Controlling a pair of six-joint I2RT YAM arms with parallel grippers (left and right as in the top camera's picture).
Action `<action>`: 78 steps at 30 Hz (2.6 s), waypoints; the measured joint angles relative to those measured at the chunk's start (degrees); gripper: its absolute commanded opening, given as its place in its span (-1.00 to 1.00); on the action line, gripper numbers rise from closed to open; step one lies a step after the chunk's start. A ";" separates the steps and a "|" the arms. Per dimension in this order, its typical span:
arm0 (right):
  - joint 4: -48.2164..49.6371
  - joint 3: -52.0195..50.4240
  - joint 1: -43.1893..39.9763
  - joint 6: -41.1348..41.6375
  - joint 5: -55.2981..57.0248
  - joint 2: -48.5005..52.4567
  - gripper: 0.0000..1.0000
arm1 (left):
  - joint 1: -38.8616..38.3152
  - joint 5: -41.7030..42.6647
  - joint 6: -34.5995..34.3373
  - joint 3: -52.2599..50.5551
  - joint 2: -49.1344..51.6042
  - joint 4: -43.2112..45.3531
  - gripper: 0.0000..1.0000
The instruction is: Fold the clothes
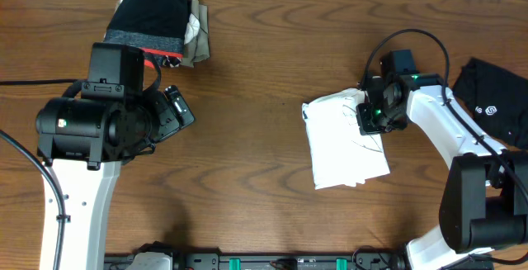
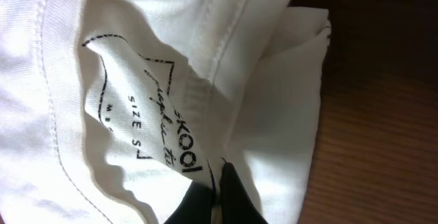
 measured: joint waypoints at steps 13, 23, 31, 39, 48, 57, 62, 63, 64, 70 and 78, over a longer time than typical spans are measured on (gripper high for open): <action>-0.90 0.00 0.39 7.08 14.69 0.00 -0.55 | 0.00 0.00 0.00 0.00 0.00 0.26 0.96; -5.88 0.00 1.31 14.60 25.97 0.00 -0.32 | 0.00 0.00 0.07 0.00 0.00 0.28 0.96; -11.28 0.02 1.20 20.85 30.08 0.00 0.47 | 0.00 0.00 1.25 0.00 0.00 0.44 0.96; -20.52 5.27 1.03 28.57 31.78 0.00 0.99 | 0.00 0.00 1.27 -0.02 0.00 0.81 0.96; -13.88 12.15 0.35 21.97 15.82 0.00 -0.48 | 0.00 -0.02 1.27 -0.02 0.00 0.83 0.96; -7.91 8.31 0.35 15.91 1.92 0.00 -0.98 | 0.00 0.00 1.49 -0.92 0.00 1.84 0.96; -2.80 3.37 0.13 15.21 0.57 0.00 -0.97 | 0.00 0.00 1.49 -4.07 0.09 3.54 0.96; -2.14 2.64 -0.07 15.19 0.63 0.00 -0.97 | 0.00 -0.02 1.49 -4.68 0.11 3.76 0.96; -1.60 2.10 -0.31 15.21 1.03 0.00 -0.97 | 0.00 0.00 1.51 -5.25 0.11 3.98 0.96; -0.55 1.42 -2.56 15.45 9.09 0.00 -0.97 | 0.00 0.00 1.49 -8.04 0.15 5.38 0.96; 0.55 1.73 -4.35 16.04 19.58 0.00 -0.79 | 0.00 -0.02 1.49 -8.59 0.22 6.78 0.96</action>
